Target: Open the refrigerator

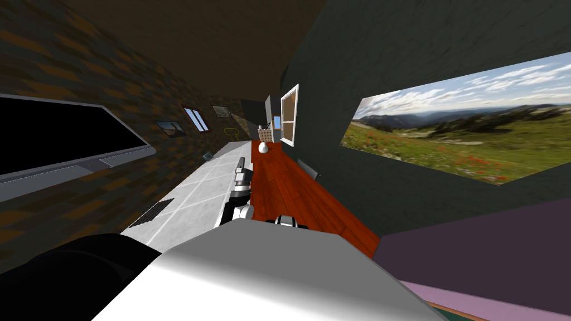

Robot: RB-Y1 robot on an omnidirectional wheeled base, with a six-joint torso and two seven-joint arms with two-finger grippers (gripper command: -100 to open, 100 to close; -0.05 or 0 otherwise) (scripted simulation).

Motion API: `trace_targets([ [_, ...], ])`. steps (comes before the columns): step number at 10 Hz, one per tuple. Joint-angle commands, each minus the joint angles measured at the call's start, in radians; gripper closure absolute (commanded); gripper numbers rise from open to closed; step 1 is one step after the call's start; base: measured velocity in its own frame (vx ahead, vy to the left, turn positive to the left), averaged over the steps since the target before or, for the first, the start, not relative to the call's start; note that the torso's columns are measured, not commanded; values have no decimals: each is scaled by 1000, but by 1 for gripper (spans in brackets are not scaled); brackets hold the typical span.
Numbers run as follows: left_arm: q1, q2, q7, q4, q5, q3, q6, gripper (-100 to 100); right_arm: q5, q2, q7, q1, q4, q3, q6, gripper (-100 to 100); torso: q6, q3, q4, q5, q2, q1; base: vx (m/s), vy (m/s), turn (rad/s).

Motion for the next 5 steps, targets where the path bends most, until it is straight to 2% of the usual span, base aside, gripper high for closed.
trace_targets([
  [1,0,0,0,0,0,0,0,0,-27,-52,23,-11,65,2,-54,100,3,-2,0,0,-4,-2,-240,164,54],
  [2,0,0,0,0,0,0,0,0,-43,-87,36,-20,91,3,-86,100,2,-4,-1,1,-3,-4,-306,194,69],
  [3,0,0,0,0,0,0,0,0,-43,-87,36,-20,101,3,-86,100,1,-2,-1,1,-2,-2,-231,148,47],
  [4,0,0,0,0,0,0,0,0,-59,-121,50,-28,136,4,-117,100,3,-4,-1,1,-5,-4,-167,152,51],
  [5,0,0,0,0,0,0,0,0,-75,-155,63,-37,162,4,-148,100,1,-7,-3,1,-9,-5,-259,146,83],
])
